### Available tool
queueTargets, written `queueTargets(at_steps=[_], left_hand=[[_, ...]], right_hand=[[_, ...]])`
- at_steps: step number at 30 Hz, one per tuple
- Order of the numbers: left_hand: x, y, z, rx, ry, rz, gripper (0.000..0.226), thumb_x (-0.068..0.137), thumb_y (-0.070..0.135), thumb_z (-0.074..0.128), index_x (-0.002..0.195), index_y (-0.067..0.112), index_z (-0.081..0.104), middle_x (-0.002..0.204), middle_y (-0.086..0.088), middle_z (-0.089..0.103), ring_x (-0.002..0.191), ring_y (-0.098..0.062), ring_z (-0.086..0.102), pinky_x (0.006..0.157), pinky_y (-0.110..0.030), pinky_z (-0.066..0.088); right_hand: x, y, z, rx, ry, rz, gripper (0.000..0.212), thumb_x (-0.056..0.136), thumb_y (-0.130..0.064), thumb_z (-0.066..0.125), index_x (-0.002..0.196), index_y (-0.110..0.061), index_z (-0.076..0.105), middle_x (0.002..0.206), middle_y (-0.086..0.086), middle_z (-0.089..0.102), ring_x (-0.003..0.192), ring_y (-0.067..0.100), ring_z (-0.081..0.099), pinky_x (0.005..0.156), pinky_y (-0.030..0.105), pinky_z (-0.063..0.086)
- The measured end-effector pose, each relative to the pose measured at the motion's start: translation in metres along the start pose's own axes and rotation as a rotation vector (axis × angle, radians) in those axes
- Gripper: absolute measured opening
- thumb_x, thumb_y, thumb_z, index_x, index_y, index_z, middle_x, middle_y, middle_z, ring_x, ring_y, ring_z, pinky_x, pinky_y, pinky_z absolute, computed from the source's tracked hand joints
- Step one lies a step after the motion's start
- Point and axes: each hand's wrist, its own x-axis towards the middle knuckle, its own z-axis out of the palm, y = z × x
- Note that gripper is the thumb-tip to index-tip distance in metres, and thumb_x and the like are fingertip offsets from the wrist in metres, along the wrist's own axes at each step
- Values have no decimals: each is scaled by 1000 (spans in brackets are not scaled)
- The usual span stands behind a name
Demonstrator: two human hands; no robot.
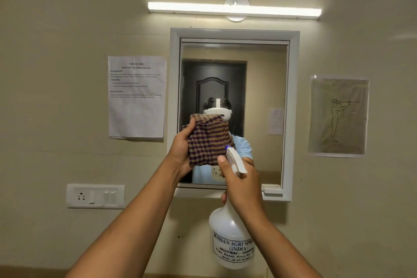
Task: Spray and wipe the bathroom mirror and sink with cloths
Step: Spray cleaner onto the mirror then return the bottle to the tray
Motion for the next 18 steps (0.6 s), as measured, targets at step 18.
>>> queueTargets(at_steps=[18], left_hand=[[6, 4, -9, 40, 62, 26, 51, 101, 50, 40, 122, 12, 67, 124, -14, 69, 118, -38, 62, 103, -57, 47]], right_hand=[[-22, 14, 37, -42, -89, -126, 33, 84, -67, 51, 58, -47, 52, 47, -15, 52, 54, 28, 62, 52, 33, 46]])
